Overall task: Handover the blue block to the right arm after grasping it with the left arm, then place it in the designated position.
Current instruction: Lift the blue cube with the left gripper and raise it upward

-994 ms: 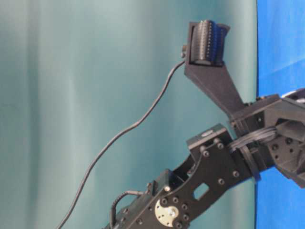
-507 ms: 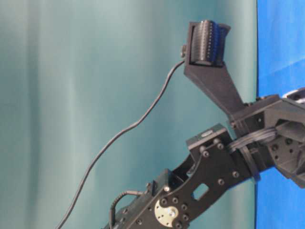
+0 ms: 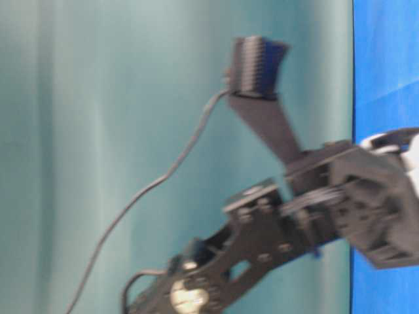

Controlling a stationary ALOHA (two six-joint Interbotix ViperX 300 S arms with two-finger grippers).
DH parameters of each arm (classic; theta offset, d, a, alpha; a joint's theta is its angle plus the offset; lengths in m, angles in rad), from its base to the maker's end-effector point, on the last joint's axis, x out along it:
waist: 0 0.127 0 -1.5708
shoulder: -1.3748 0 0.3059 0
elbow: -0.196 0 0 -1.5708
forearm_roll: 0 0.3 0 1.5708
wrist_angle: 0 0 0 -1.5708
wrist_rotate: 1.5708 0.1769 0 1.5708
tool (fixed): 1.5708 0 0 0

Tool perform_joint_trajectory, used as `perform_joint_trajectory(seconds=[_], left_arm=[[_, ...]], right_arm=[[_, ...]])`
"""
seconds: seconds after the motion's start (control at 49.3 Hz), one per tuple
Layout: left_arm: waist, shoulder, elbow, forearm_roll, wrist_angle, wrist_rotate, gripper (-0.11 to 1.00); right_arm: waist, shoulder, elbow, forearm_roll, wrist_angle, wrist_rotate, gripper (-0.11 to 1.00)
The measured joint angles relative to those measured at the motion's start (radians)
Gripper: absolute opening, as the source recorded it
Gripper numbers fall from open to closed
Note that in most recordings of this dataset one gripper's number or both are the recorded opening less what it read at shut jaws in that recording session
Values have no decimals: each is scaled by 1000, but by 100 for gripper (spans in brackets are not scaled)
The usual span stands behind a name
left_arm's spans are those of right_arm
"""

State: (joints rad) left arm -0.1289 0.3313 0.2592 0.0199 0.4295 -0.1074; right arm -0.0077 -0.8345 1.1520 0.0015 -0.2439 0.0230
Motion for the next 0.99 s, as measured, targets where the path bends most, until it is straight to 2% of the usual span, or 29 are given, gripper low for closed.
perform_joint_trajectory(seconds=[0.507, 0.811, 0.994], left_arm=[[0, -221, -8, 0, 138, -2, 49], [0, -279, -69, 5, 253, 3, 49], [0, -310, -91, 11, 282, 8, 49]], right_arm=[[0, 0, 0, 0, 0, 2, 96], [0, 0, 2, 0, 0, 0, 96], [0, 0, 2, 0, 0, 0, 96]])
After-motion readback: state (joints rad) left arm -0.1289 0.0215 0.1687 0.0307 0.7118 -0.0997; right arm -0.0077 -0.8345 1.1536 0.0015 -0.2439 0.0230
